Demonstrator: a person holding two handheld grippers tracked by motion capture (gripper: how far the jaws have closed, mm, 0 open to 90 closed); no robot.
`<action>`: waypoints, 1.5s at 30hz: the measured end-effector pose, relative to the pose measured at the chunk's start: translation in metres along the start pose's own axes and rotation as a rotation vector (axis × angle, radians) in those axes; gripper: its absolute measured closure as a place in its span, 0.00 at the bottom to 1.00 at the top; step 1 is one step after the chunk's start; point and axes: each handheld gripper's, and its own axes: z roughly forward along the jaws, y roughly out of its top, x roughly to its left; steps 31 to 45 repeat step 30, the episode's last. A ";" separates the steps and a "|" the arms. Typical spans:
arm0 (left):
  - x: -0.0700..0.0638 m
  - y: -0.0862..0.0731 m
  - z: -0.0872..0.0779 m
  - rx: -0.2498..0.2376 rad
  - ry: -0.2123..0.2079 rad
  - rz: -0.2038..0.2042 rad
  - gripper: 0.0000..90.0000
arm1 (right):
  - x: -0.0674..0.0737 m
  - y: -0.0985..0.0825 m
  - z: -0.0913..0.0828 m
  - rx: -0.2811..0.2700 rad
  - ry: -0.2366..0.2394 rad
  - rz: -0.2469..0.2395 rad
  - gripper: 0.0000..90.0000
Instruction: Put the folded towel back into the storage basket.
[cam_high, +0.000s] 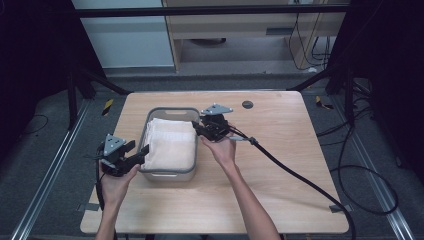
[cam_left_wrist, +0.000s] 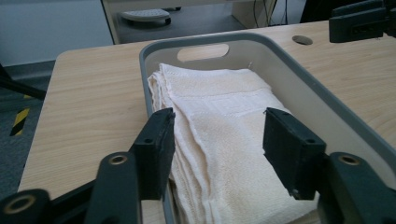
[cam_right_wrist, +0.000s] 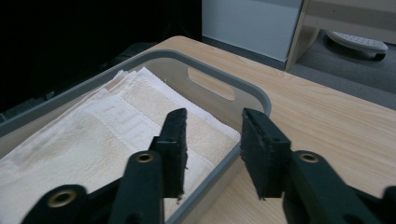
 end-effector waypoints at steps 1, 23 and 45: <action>-0.001 0.001 -0.001 -0.007 -0.005 0.002 0.46 | -0.001 0.000 -0.004 -0.001 0.001 0.001 0.63; -0.016 -0.015 -0.006 -0.002 -0.074 0.067 0.30 | -0.057 -0.061 -0.121 -0.029 -0.053 0.014 0.19; -0.019 -0.034 -0.021 -0.002 -0.073 0.103 0.29 | -0.075 -0.097 -0.155 -0.005 -0.052 0.058 0.16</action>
